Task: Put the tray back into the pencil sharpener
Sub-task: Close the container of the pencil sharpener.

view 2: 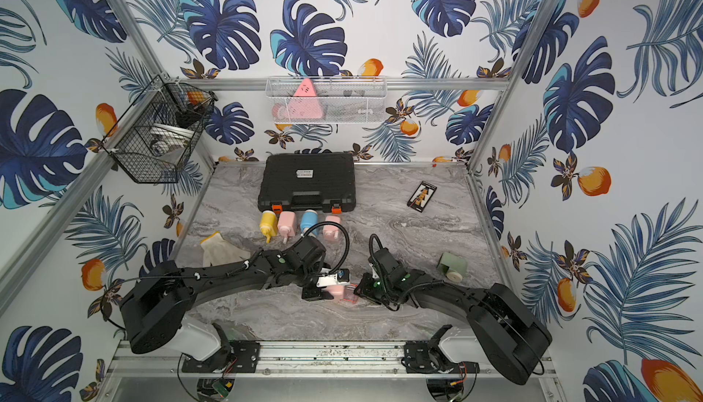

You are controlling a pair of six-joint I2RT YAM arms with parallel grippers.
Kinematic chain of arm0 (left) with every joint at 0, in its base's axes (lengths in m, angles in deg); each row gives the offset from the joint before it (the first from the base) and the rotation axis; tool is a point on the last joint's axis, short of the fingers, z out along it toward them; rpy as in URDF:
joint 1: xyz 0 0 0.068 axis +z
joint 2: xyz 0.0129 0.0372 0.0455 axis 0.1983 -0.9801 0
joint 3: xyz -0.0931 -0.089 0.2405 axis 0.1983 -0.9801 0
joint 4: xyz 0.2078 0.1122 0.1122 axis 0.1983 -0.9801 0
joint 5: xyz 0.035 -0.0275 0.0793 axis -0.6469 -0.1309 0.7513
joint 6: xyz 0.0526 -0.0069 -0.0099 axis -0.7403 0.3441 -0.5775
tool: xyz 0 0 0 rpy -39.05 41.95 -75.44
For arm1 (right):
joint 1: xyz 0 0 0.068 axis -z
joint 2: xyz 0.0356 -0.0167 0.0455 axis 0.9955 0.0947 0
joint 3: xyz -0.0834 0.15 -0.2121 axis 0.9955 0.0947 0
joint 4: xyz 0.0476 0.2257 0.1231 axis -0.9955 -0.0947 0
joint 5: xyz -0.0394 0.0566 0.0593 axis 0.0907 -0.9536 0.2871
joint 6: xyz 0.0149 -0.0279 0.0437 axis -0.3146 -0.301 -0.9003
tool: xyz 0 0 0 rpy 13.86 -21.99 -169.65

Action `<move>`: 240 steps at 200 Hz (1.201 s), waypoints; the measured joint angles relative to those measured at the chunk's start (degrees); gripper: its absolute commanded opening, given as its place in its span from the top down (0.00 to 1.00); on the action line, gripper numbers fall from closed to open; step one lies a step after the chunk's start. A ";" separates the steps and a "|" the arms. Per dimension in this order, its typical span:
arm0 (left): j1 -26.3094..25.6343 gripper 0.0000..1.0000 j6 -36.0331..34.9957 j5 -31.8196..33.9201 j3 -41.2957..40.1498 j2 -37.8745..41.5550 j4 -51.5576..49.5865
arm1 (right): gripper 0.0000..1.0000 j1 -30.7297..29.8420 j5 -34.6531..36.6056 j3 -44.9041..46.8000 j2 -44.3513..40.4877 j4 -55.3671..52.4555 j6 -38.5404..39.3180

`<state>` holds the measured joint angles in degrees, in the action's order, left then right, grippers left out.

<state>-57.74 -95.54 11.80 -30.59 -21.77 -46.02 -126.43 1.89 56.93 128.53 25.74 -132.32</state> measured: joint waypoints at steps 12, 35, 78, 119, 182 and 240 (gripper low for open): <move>0.00 0.47 -0.02 -0.02 0.00 0.00 0.00 | 0.73 -0.11 -0.37 -0.04 0.61 0.31 0.00; 0.00 0.47 -0.07 -0.07 0.02 0.00 0.00 | 0.74 -0.55 -1.01 -0.50 2.05 1.66 -0.02; 0.00 0.46 -0.13 -0.26 0.22 -0.24 -0.02 | 0.69 -1.01 -3.96 -0.42 4.55 8.39 -1.64; 0.00 0.47 -0.13 -0.24 0.22 -0.22 -0.02 | 0.68 -0.92 -1.86 0.17 -1.18 6.45 -2.01; 0.00 0.48 -0.11 -0.28 0.13 -0.22 0.20 | 0.80 -0.28 3.54 0.48 -3.13 -0.35 -1.49; 0.00 0.49 -0.09 -0.48 -0.39 0.00 1.01 | 0.86 -0.31 -1.36 0.24 3.19 3.39 -1.53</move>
<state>-57.74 -95.62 11.32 -30.99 -21.77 -45.02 -126.74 0.54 57.17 131.72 29.12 -133.85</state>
